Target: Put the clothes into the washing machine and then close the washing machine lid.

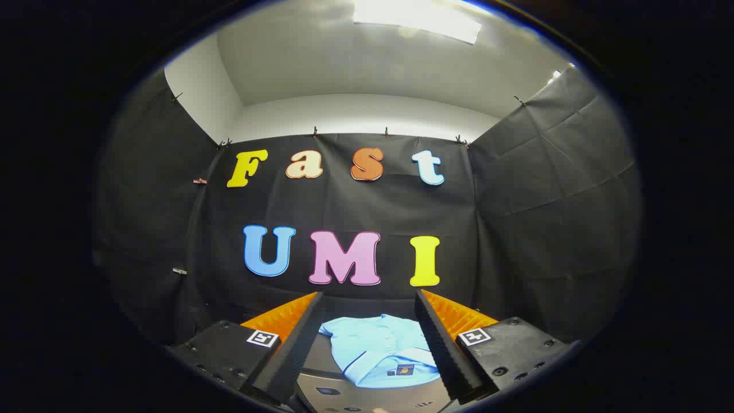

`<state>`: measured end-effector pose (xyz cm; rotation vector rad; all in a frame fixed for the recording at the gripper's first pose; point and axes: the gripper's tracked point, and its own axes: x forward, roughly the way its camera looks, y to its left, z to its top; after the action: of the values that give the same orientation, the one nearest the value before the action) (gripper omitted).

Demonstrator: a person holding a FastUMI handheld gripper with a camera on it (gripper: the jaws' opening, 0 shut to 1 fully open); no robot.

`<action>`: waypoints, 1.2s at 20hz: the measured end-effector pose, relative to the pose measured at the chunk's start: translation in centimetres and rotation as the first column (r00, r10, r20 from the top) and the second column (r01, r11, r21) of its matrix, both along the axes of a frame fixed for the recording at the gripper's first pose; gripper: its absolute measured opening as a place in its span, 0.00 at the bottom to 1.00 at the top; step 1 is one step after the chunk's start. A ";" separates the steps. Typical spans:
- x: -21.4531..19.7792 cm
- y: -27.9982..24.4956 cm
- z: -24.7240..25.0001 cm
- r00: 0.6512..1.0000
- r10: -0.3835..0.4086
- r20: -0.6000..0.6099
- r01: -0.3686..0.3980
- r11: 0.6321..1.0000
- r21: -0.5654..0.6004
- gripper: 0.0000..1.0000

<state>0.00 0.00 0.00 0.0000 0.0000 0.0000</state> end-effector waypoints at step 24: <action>-0.8 0.1 1.1 1.000 0.001 0.032 -0.001 1.000 0.006 0.97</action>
<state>-0.77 0.07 1.13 0.0055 -0.0315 0.0010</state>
